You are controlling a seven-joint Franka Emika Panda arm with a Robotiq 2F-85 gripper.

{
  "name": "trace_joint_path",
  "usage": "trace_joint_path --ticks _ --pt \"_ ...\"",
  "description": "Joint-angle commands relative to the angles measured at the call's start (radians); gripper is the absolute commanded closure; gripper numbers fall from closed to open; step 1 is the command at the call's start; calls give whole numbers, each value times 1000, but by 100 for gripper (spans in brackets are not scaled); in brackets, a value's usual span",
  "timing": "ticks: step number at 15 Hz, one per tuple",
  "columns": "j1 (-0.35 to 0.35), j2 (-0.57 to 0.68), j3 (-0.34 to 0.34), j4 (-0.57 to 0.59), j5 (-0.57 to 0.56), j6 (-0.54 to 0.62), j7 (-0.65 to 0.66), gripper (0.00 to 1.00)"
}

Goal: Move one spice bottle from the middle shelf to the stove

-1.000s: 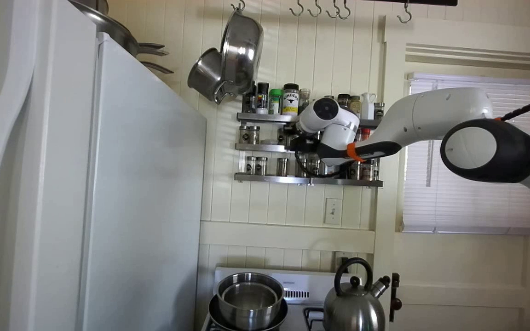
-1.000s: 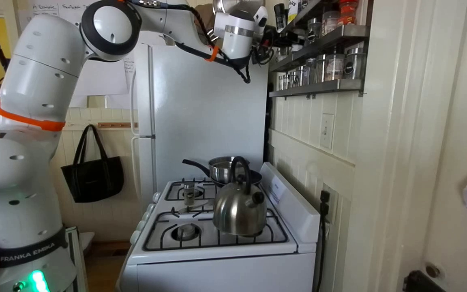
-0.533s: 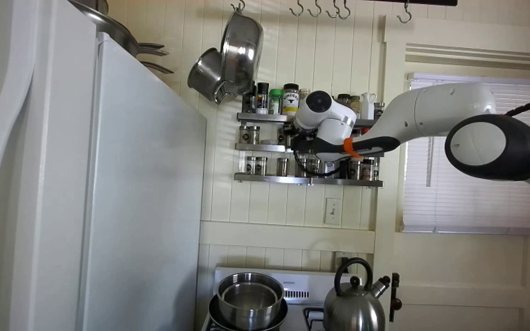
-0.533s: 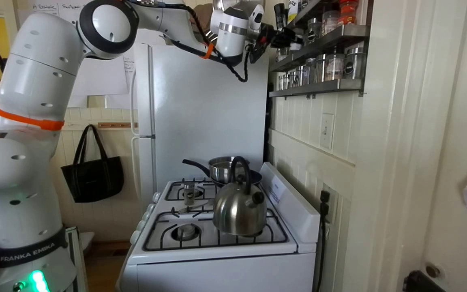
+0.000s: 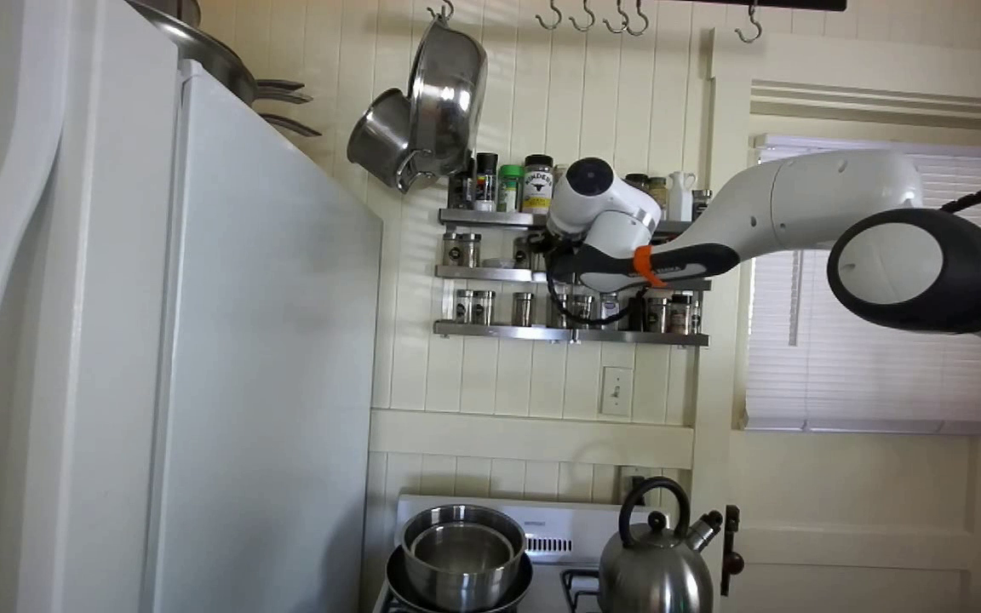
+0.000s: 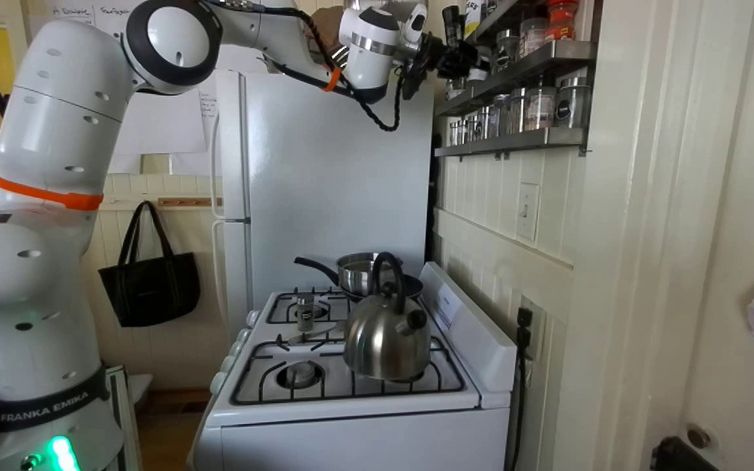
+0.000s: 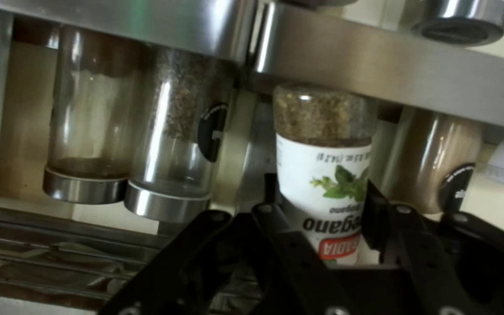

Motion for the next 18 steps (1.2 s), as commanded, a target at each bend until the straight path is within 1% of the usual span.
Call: trace_joint_path --ticks 1,7,11,18 --pt "-2 -5 11 5 43 -51 -65 81" --pt "-3 3 13 20 77 -71 -113 81" --pt "1 9 12 27 68 -71 -162 81" --pt "1 17 27 17 53 -40 -384 81"
